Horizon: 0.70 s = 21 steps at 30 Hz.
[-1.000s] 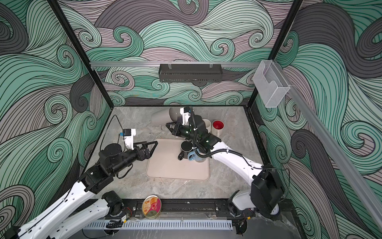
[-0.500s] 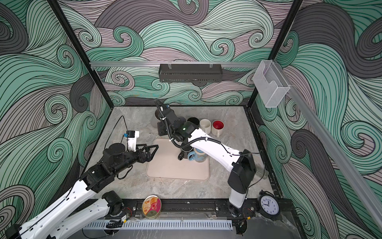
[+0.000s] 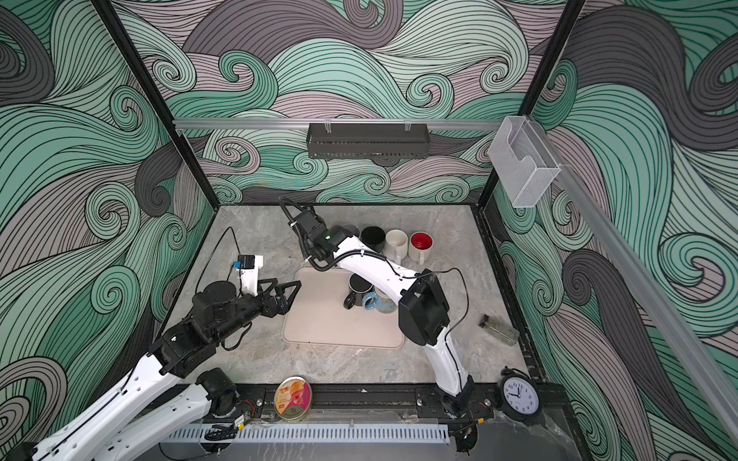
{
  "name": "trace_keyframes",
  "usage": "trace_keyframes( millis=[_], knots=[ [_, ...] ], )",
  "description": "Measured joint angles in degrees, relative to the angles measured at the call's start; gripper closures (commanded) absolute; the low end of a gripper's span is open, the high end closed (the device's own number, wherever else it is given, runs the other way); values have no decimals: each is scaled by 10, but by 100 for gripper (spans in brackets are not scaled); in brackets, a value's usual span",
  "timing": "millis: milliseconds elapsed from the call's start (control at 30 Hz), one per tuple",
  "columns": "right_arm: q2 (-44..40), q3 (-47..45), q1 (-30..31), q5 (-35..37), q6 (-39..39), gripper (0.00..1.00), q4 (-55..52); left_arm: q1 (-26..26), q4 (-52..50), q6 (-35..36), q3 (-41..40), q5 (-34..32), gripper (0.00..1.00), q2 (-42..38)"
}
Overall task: Turn the mug right side up
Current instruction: Place the mug at the top-center of the table.
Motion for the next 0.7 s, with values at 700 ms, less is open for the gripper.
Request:
trace_keyframes(
  millis=[700],
  knots=[
    [141, 139, -40, -7, 10, 100, -62, 0, -2, 25, 0, -14, 2, 26]
  ],
)
